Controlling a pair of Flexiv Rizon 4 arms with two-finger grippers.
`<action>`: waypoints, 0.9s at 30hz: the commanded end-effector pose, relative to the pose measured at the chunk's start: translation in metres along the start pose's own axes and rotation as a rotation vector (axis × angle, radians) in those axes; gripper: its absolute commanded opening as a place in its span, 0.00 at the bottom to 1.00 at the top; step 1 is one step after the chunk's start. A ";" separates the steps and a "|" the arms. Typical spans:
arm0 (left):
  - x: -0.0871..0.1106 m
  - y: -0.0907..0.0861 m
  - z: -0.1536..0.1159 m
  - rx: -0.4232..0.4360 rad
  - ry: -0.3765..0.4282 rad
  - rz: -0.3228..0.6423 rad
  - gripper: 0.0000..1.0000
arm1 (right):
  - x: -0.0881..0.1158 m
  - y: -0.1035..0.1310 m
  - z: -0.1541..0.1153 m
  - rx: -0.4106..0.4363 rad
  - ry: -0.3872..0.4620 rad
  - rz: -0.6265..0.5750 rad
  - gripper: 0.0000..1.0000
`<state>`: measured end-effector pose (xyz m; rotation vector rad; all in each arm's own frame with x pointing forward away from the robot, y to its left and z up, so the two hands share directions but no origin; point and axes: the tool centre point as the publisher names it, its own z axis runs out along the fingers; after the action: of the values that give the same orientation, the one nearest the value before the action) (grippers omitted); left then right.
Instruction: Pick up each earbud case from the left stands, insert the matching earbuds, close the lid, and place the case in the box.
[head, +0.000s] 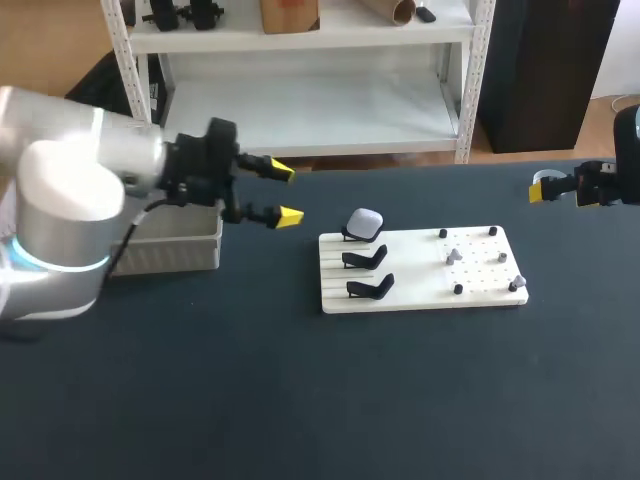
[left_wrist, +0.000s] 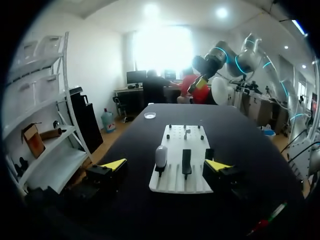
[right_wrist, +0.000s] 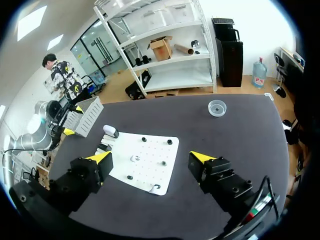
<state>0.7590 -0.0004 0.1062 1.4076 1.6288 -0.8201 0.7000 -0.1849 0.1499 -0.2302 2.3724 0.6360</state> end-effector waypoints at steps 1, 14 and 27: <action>-0.001 0.010 0.031 0.075 0.057 -0.001 1.00 | 0.000 0.000 0.000 -0.001 0.001 0.000 1.00; -0.001 0.010 0.031 0.075 0.057 -0.001 1.00 | 0.000 0.000 0.000 -0.001 0.001 0.000 1.00; 0.007 0.007 0.080 0.089 0.043 -0.025 1.00 | 0.000 0.000 0.000 -0.001 0.001 0.000 1.00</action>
<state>0.7697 -0.0584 0.0700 1.4684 1.6554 -0.8856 0.7001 -0.1849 0.1500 -0.2301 2.3724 0.6360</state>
